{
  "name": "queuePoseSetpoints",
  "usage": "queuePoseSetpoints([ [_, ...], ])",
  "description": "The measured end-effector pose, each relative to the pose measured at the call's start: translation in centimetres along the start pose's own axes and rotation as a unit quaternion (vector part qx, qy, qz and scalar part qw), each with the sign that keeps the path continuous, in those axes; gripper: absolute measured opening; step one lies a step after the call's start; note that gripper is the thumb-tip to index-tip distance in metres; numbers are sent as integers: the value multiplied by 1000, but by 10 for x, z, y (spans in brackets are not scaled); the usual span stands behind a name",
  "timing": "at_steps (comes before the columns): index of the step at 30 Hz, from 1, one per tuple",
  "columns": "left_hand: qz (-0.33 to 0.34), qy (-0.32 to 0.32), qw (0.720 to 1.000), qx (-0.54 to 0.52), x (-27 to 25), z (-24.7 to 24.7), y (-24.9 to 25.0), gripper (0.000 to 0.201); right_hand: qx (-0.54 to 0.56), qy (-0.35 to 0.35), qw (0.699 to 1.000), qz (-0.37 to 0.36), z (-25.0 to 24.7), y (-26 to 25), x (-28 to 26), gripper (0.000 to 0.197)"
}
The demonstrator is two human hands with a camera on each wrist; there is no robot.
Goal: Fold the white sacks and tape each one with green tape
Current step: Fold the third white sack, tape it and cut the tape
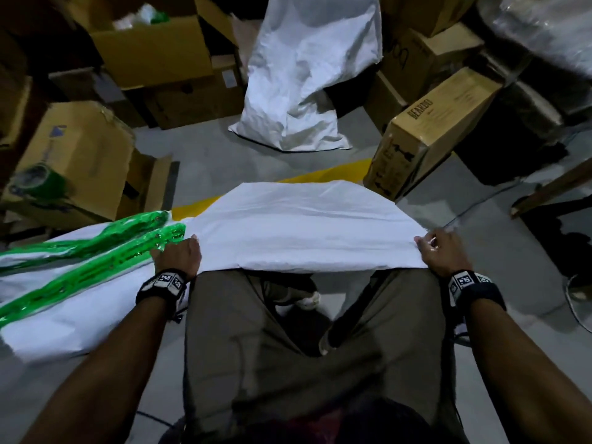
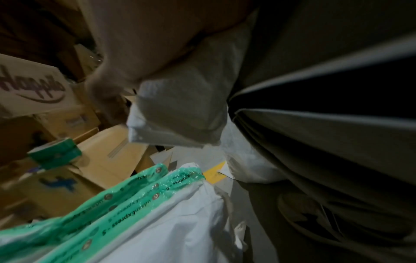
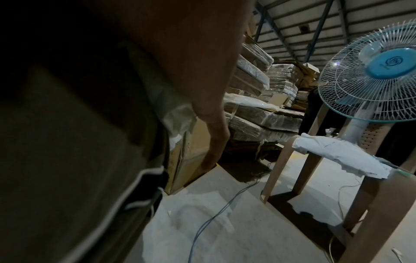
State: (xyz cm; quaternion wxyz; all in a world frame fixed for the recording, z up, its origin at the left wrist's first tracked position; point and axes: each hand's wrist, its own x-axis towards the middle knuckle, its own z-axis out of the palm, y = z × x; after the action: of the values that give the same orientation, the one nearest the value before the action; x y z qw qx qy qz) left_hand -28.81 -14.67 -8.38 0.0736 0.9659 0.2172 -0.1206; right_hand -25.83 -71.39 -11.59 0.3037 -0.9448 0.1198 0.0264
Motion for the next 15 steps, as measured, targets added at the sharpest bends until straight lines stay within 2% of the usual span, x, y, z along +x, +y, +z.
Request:
queuePoseSetpoints([
  [2, -89, 9, 995, -51, -4, 8, -4, 50, -5, 3, 1000, -6, 4, 6, 3, 30],
  [4, -88, 27, 992, -91, -5, 11, -16, 57, 2, -8, 1000, 2, 6, 12, 6, 36],
  [6, -71, 63, 975, -202, -7, 11, -35, 58, 6, -13, 1000, 7, 7, 19, 9, 41],
  [7, -77, 56, 954, -284, -9, 7, -42, 50, 4, -9, 1000, 6, 7, 20, 8, 40],
  [8, -106, 20, 924, -366, -13, 1, -48, 42, -2, -4, 1000, 2, 6, 18, 6, 37],
  [9, -135, -37, 880, -454, -17, -2, -54, 38, -6, -1, 1000, 1, 3, 15, 3, 32],
  [10, -156, -97, 824, -536, -21, -2, -62, 37, -7, 1, 1000, 2, 1, 12, 0, 28],
  [11, -157, -141, 780, -589, -25, -2, -70, 35, -8, 4, 1000, 3, 0, 11, -1, 25],
  [12, -138, -168, 760, -612, -27, -2, -75, 33, -10, 5, 1000, 6, -1, 11, -3, 24],
  [15, -116, -152, 753, -629, -26, 2, -84, 34, -6, 12, 1000, 6, -1, 8, -3, 25],
])
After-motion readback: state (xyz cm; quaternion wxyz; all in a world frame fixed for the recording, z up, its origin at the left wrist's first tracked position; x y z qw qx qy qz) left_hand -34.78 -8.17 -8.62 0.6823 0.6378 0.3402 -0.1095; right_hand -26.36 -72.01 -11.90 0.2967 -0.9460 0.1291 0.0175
